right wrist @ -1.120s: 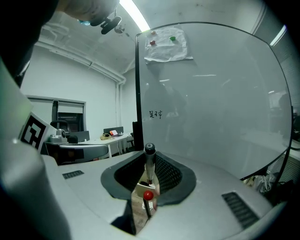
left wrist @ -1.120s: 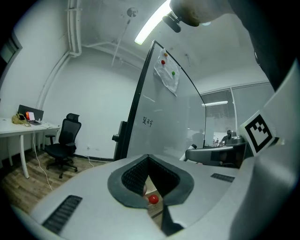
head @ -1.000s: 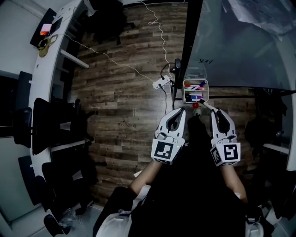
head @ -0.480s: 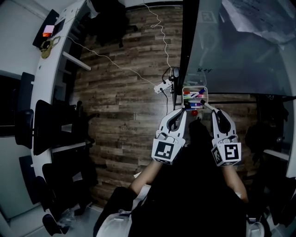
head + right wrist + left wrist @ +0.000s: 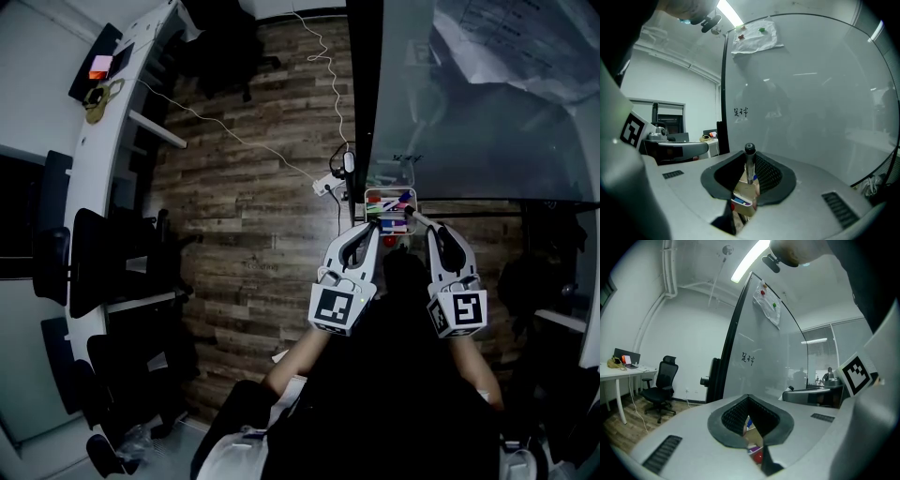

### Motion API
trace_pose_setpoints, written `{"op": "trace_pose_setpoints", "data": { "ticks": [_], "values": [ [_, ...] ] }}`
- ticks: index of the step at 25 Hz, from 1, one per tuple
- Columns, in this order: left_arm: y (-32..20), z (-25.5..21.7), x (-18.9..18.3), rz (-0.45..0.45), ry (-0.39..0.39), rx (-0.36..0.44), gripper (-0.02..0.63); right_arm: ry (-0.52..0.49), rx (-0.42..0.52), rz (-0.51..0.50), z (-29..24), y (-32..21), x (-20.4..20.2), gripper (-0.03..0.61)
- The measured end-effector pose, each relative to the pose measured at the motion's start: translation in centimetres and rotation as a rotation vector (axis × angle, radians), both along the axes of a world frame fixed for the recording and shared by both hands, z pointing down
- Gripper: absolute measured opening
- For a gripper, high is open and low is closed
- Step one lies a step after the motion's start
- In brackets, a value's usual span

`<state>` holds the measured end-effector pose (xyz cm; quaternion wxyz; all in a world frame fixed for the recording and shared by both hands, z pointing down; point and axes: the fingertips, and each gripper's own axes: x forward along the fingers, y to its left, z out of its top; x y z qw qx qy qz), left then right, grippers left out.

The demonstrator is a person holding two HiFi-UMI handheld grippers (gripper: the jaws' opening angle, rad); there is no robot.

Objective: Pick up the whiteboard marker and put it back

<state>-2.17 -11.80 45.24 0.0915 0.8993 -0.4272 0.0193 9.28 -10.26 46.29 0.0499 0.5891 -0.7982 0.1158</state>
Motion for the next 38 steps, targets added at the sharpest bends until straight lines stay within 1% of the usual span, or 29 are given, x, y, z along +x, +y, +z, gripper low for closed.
{"op": "trace_pose_setpoints", "data": {
  "ticks": [9, 21, 31, 38],
  "values": [
    [-1.1, 0.3, 0.7, -0.004, -0.01, -0.005, -0.003, -0.005, -0.018, -0.011, 0.7, -1.2, 0.5, 0.078],
    [-2.0, 0.8, 0.9, -0.017, -0.019, -0.02, -0.003, -0.024, -0.074, -0.024, 2.9, -2.2, 0.8, 0.078],
    [-2.4, 1.0, 1.0, -0.024, -0.015, -0.03, -0.002, -0.029, -0.092, -0.035, 3.9, -2.8, 0.5, 0.078],
    [-2.7, 1.2, 0.9, -0.022, -0.031, -0.029, -0.002, -0.035, -0.103, -0.039, 4.5, -3.1, 0.4, 0.078]
  ]
}}
